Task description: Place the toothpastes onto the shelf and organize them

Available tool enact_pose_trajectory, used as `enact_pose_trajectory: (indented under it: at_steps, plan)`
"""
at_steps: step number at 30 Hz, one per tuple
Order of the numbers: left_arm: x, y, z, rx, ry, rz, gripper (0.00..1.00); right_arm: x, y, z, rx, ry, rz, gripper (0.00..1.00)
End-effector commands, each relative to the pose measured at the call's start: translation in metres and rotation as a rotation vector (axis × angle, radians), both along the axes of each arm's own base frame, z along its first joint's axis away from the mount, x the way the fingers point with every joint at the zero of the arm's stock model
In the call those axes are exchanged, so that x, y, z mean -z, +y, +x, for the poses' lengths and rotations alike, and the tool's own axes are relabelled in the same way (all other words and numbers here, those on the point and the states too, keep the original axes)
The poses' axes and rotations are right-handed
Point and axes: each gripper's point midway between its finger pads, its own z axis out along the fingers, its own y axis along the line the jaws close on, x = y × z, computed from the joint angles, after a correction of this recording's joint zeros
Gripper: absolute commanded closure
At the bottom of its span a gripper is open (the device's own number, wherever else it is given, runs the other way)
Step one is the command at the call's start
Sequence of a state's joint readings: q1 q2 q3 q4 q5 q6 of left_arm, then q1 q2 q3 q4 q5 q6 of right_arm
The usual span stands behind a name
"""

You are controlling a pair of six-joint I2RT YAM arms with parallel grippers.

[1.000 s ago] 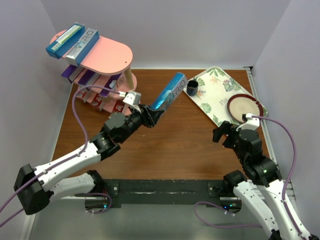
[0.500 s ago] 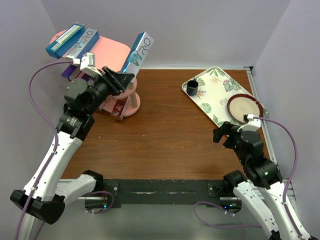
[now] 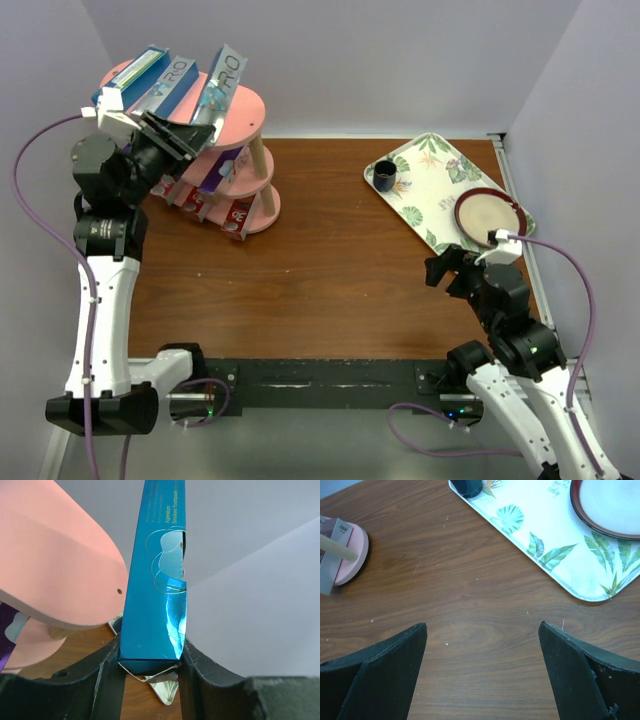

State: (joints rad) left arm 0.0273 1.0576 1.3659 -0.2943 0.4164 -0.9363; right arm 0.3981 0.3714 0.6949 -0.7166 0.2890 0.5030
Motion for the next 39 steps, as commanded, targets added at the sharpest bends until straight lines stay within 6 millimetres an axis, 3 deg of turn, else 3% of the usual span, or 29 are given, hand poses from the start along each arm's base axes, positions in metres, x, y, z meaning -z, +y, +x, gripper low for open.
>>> enact_pose_trajectory:
  at_steps: [1, 12, 24, 39]
  plan:
    - [-0.017, 0.005, 0.002, 0.045, -0.027, -0.061, 0.81, -0.008, 0.004, 0.004, -0.022, -0.047, 0.009, 0.02]
    - [0.000, 0.035, 0.014, -0.060, 0.030, -0.064, 0.74, -0.006, 0.008, 0.005, -0.046, -0.046, 0.012, 0.02]
    - [0.021, 0.037, 0.029, -0.029, 0.085, -0.029, 0.57, -0.006, 0.010, 0.006, -0.056, -0.042, 0.011, 0.02]
    - [0.016, 0.047, 0.029, -0.090, 0.071, 0.030, 0.42, -0.005, 0.011, 0.006, -0.060, -0.039, 0.011, 0.02]
